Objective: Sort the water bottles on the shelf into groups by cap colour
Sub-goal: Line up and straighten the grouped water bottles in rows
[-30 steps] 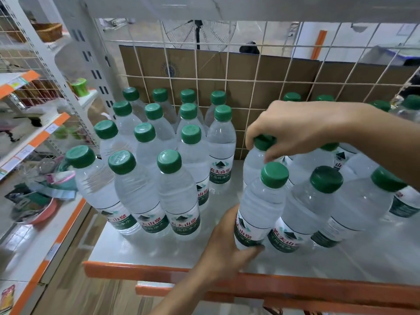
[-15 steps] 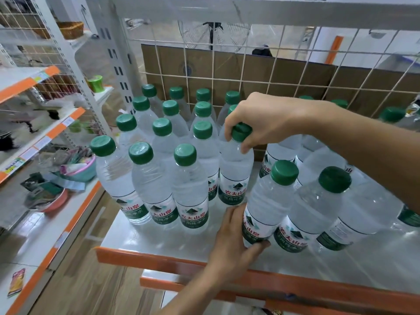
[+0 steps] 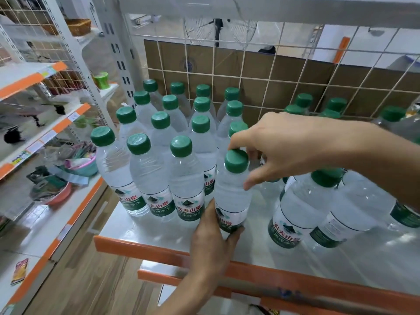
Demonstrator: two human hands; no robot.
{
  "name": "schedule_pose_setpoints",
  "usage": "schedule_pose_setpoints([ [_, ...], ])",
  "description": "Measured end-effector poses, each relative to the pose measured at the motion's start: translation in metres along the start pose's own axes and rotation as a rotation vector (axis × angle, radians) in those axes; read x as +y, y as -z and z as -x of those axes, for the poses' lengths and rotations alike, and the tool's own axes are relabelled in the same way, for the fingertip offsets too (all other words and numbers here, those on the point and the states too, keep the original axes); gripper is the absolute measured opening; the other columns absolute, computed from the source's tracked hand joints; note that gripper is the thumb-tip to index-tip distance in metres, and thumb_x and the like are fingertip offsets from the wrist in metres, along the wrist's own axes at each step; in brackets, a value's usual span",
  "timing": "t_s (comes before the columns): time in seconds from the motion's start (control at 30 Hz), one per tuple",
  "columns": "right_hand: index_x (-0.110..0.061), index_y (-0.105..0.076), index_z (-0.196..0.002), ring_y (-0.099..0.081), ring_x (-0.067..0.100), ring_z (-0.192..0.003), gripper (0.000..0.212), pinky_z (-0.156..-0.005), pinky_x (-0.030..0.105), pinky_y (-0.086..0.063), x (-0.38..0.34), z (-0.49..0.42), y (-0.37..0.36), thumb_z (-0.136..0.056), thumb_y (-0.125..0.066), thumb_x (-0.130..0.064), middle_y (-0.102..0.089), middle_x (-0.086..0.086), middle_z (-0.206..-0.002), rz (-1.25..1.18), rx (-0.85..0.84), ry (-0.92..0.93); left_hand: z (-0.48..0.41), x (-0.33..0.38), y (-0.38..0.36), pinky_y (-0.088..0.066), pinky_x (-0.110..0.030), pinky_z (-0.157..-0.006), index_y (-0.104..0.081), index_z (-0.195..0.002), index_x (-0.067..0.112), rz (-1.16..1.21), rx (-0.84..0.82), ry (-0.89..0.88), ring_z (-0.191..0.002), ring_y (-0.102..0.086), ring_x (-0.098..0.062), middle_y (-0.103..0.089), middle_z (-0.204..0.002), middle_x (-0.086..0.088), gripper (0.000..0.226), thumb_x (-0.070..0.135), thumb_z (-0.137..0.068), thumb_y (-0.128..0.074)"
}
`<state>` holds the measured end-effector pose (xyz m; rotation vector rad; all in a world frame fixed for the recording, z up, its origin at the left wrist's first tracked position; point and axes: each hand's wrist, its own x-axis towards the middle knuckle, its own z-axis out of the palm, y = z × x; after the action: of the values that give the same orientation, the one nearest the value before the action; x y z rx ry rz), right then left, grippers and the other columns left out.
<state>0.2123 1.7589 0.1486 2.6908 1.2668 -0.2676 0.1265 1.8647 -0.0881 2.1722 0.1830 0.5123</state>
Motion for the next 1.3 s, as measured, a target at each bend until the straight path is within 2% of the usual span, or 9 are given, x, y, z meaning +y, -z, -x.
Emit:
schedule_pose_setpoints([
  [0.1, -0.028, -0.058, -0.109, -0.043, -0.001, -0.063, 0.043, -0.063, 0.026, -0.041, 0.001, -0.01, -0.006, -0.074, -0.07, -0.049, -0.047, -0.017, -0.071, -0.085, 0.104, 0.045, 0.002, -0.002, -0.001, -0.051, -0.027, -0.065, -0.053, -0.124, 0.012, -0.217, 0.029, -0.052, -0.09, -0.067, -0.02, -0.067, -0.109, 0.0, 0.078, 0.034, -0.057, -0.087],
  [0.3, -0.025, -0.061, -0.11, -0.044, 0.003, -0.068, 0.04, -0.072, 0.025, -0.04, 0.002, -0.015, -0.008, -0.075, -0.074, -0.038, -0.042, -0.021, -0.072, -0.149, 0.152, 0.066, 0.006, -0.005, 0.003, -0.056, -0.035, -0.064, -0.044, -0.116, 0.009, -0.326, 0.183, -0.149, -0.094, -0.064, -0.03, -0.062, -0.107, -0.011, 0.076, 0.035, -0.058, -0.085],
  [0.37, -0.024, -0.062, -0.11, -0.044, 0.008, -0.072, 0.039, -0.072, 0.025, -0.039, -0.001, -0.016, -0.008, -0.076, -0.074, -0.037, -0.041, -0.022, -0.072, -0.15, 0.165, 0.061, 0.006, -0.008, 0.003, -0.055, -0.036, -0.061, -0.042, -0.112, 0.011, -0.29, 0.183, -0.131, -0.087, -0.064, -0.03, -0.062, -0.101, -0.011, 0.074, 0.035, -0.058, -0.085],
  [0.53, -0.022, -0.061, -0.11, -0.047, 0.005, -0.067, 0.037, -0.069, 0.024, -0.036, -0.008, -0.019, -0.009, -0.077, -0.073, -0.035, -0.046, -0.016, -0.074, -0.183, 0.187, 0.002, 0.005, -0.019, 0.009, -0.044, -0.036, -0.054, -0.048, -0.087, 0.013, -0.166, 0.058, 0.015, -0.063, -0.06, -0.03, -0.06, -0.071, -0.003, 0.039, 0.037, -0.073, -0.076],
  [0.73, -0.031, -0.061, -0.113, -0.049, 0.008, -0.09, 0.041, -0.076, 0.021, -0.037, -0.016, -0.017, -0.002, -0.079, -0.071, -0.01, -0.052, -0.012, -0.103, -0.221, 0.118, -0.021, 0.004, -0.022, 0.01, -0.036, -0.027, -0.047, -0.051, -0.069, 0.015, -0.066, 0.008, -0.122, -0.05, -0.048, -0.02, -0.056, -0.06, 0.0, 0.025, 0.025, -0.077, -0.072],
  [0.97, -0.03, -0.06, -0.115, -0.049, 0.008, -0.089, 0.041, -0.077, 0.022, -0.038, -0.024, -0.016, -0.005, -0.079, -0.071, -0.011, -0.059, -0.007, -0.115, -0.252, 0.152, -0.096, -0.004, -0.027, 0.013, -0.028, -0.028, -0.053, -0.052, -0.074, 0.011, -0.072, -0.04, -0.073, -0.06, -0.054, -0.032, -0.06, -0.064, -0.007, 0.021, 0.021, -0.081, -0.069],
  [1.13, -0.035, -0.055, -0.121, -0.05, 0.008, -0.096, 0.046, -0.08, 0.024, -0.04, -0.024, -0.012, -0.008, -0.083, -0.069, -0.016, -0.053, -0.009, -0.118, -0.28, 0.143, -0.121, -0.001, -0.015, 0.019, -0.024, -0.017, -0.049, -0.047, -0.068, 0.016, -0.024, -0.02, -0.219, -0.054, -0.037, -0.013, -0.042, -0.055, 0.013, 0.023, 0.025, -0.079, -0.065],
  [1.23, -0.036, -0.051, -0.125, -0.057, 0.006, -0.094, 0.049, -0.081, 0.023, -0.046, -0.015, -0.005, -0.003, -0.083, -0.069, -0.017, -0.054, -0.011, -0.11, -0.345, 0.14, -0.128, 0.0, -0.001, 0.013, -0.031, -0.012, -0.05, -0.048, -0.077, 0.02, 0.074, -0.05, -0.323, -0.054, -0.043, -0.007, -0.05, -0.061, 0.011, 0.016, 0.033, -0.084, -0.056],
  [1.3, -0.03, -0.054, -0.122, -0.061, 0.008, -0.092, 0.043, -0.081, 0.021, -0.049, -0.001, 0.0, 0.003, -0.083, -0.068, -0.017, -0.06, -0.007, -0.105, -0.356, 0.195, -0.158, -0.002, 0.008, 0.004, -0.043, -0.018, -0.056, -0.048, -0.091, 0.025, 0.143, -0.071, -0.326, -0.061, -0.054, -0.005, -0.059, -0.073, 0.007, 0.01, 0.033, -0.087, -0.05],
])
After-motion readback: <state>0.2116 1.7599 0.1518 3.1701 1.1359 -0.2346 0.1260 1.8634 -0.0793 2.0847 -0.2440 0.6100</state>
